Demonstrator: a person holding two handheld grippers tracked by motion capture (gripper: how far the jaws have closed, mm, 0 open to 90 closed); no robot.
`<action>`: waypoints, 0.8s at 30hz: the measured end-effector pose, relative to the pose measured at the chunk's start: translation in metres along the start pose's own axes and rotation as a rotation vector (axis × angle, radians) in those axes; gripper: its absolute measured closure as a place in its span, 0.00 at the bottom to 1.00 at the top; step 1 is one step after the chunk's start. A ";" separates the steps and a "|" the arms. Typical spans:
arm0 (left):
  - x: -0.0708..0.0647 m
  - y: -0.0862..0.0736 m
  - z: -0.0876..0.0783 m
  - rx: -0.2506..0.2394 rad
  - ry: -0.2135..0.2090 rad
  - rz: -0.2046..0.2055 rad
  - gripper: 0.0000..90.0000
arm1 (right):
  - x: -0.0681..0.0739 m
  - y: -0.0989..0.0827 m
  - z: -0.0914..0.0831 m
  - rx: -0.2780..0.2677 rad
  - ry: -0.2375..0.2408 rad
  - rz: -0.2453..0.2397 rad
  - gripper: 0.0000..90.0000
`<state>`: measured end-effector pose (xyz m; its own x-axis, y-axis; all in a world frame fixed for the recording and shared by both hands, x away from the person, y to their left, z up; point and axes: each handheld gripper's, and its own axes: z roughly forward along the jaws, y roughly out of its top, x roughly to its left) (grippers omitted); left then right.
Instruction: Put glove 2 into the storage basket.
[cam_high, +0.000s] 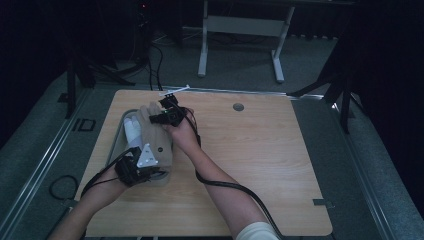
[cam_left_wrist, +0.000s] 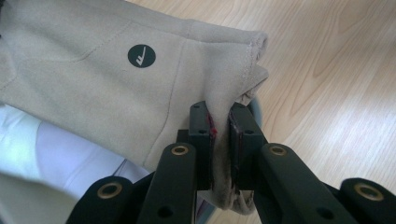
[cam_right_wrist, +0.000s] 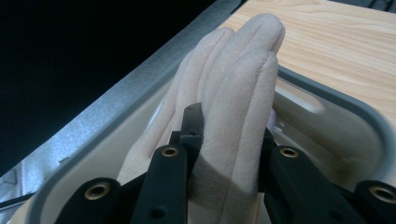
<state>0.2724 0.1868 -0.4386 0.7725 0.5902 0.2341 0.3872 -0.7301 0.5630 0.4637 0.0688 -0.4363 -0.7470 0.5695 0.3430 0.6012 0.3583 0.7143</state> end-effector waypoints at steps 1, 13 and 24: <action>0.002 -0.003 -0.002 0.008 0.003 -0.001 0.91 | 0.003 0.002 0.003 0.002 0.003 -0.002 0.83; 0.023 -0.021 -0.012 0.025 0.031 -0.045 0.91 | 0.017 0.016 0.031 0.005 -0.006 -0.039 0.83; 0.027 -0.029 0.004 0.046 -0.006 -0.084 0.91 | 0.011 0.005 0.054 0.033 -0.011 -0.040 0.83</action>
<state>0.2838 0.2224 -0.4521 0.7394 0.6480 0.1827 0.4734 -0.6934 0.5432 0.4742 0.1166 -0.4619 -0.7677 0.5621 0.3079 0.5799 0.4049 0.7069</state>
